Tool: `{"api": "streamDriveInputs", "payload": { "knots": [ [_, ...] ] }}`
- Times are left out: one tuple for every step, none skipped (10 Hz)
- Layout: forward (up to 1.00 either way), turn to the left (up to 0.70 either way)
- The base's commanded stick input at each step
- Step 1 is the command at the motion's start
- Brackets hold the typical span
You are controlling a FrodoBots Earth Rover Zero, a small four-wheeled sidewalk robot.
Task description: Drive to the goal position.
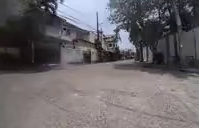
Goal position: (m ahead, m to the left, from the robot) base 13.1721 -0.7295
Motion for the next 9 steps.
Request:
{"api": "streamDriveInputs", "payload": {
  "knots": [
    [1.00, -0.01],
    [1.00, 0.00],
    [1.00, 0.00],
    [1.00, 0.00],
    [1.00, 0.00],
    [1.00, -0.16],
    [1.00, -0.35],
    [1.00, -0.36],
    [1.00, -0.35]
  ]
}}
